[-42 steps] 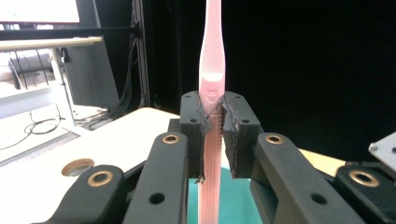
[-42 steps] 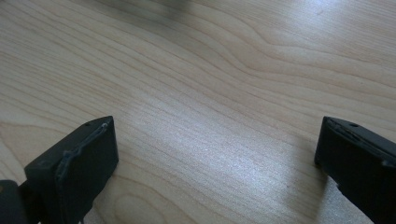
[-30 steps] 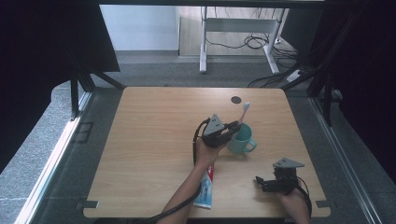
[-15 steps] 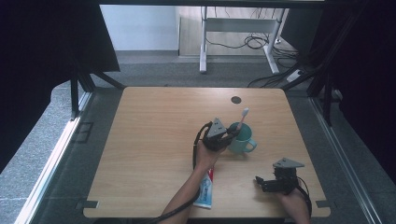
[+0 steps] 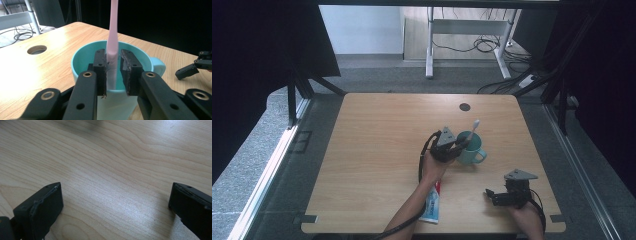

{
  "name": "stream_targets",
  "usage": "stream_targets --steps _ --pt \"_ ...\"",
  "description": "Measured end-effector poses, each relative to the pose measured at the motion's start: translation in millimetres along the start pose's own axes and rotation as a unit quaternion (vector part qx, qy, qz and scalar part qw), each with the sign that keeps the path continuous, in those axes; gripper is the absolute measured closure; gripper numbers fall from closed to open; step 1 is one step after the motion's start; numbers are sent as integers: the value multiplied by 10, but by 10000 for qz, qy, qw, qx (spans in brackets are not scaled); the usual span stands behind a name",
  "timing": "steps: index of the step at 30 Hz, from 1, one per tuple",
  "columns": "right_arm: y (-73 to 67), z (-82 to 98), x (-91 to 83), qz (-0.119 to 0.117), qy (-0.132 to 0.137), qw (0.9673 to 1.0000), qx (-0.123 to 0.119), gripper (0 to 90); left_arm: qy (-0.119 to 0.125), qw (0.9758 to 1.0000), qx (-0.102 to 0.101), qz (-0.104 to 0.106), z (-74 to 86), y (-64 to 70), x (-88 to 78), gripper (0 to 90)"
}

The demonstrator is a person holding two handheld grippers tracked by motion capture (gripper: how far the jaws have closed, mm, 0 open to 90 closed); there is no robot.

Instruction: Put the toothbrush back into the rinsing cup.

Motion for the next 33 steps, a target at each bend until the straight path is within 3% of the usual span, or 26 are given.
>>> stream_targets --steps 9,15,17,23,27,33 --pt "-1 0 0 -4 -1 10000 -5 0 -70 10000 -5 -10 -4 13 -16 625" --pt "-2 0 0 -5 -2 10000 -4 0 -182 9998 77 -89 -55 6 -69 413" --pt "-1 0 0 -4 -2 10000 -4 0 -212 9996 119 -107 -76 5 -97 381" --pt "-2 0 0 -4 -2 10000 -4 0 -482 9987 -22 -145 -82 -22 -172 182" --pt "-2 0 0 -4 -3 10000 -4 0 -751 9968 -6 -262 -36 -60 -229 137" --pt "-2 0 0 -5 -2 10000 -4 0 -918 9954 -166 -236 -11 -113 -341 56"
Point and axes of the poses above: each handheld gripper's, and its own axes: x roughly forward along the jaws, z roughly out of its underside, y roughly to its right, the point moved 10 cm from there along x, roughly forward along the jaws, and after that the axes turned 5 degrees about -z, right-handed, at the moved point
